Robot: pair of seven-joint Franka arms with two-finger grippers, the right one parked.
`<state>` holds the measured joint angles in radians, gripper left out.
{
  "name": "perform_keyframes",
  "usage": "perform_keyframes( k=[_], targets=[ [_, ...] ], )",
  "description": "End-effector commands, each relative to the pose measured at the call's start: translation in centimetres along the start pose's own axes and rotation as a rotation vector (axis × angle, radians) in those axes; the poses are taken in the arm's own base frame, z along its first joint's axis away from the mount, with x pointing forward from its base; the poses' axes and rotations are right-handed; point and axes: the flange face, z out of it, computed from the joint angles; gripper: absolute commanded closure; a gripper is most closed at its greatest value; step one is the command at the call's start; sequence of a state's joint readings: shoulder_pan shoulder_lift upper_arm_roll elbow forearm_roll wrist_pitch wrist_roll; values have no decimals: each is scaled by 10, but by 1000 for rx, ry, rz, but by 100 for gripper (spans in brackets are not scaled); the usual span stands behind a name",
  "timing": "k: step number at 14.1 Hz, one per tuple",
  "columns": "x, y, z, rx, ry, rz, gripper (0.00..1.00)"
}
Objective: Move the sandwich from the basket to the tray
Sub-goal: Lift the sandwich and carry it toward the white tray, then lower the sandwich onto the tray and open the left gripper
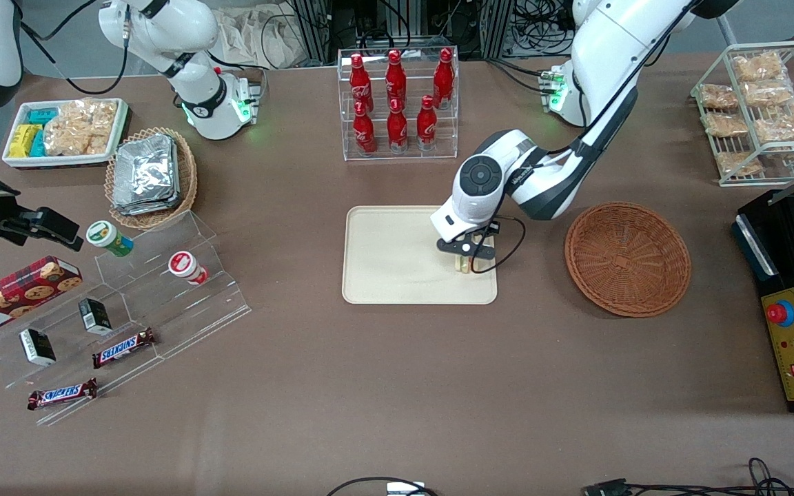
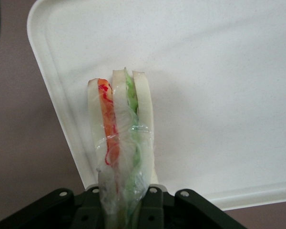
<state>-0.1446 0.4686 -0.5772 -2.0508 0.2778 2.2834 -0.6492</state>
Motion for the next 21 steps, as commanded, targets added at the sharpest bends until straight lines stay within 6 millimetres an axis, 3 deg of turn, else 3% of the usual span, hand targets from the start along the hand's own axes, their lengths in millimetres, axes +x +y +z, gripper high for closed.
perform_keyframes(
  k=[1,2,4,5,7,10,12,17,19,21],
  targets=[
    [6,7,11,11,10,0,90],
    [7,7,14,7,10,-7,90],
    [5,11,17,13,9,-7,78],
    [5,11,18,14,8,-31,55],
    [6,11,17,15,11,-59,1],
    [9,11,12,14,16,-92,0],
    [18,5,-3,7,40,-114,0],
    [56,-9,-75,41,36,-241,0],
    [75,-36,-99,-11,40,-321,0],
    [78,-58,-132,-18,74,-362,0]
  ],
)
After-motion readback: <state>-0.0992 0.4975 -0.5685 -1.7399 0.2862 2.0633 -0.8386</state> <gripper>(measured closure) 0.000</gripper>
